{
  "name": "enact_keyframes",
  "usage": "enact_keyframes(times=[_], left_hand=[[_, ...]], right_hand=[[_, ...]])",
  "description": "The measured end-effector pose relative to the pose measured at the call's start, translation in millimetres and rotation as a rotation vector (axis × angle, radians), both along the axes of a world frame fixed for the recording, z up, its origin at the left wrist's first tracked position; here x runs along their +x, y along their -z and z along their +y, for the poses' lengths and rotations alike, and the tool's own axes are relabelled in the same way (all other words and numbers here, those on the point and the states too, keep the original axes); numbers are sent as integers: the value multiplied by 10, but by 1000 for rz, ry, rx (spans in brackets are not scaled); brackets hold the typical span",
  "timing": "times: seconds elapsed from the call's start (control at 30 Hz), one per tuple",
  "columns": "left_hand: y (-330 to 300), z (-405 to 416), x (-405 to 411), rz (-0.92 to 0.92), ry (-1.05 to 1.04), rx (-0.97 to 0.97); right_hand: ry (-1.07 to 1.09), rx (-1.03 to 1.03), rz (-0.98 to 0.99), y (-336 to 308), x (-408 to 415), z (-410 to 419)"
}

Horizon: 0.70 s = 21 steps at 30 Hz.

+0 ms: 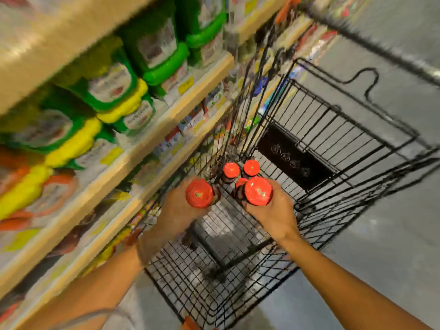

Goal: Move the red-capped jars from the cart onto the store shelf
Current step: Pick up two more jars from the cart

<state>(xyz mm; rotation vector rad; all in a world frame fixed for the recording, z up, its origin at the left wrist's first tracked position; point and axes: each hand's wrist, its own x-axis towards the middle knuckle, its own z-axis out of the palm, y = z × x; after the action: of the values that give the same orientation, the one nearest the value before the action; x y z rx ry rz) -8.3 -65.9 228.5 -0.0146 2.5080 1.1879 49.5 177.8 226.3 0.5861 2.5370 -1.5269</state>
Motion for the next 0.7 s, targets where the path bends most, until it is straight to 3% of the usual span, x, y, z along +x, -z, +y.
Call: enact_keyframes(times=[0.37, 0.7], left_hand=[[-2118, -418, 376, 394, -91, -19], [-3370, -846, 793, 626, -245, 3]], right_hand=[[-177, 105, 313, -1860, -130, -152], [-341, 7, 559, -3283, -209, -555]])
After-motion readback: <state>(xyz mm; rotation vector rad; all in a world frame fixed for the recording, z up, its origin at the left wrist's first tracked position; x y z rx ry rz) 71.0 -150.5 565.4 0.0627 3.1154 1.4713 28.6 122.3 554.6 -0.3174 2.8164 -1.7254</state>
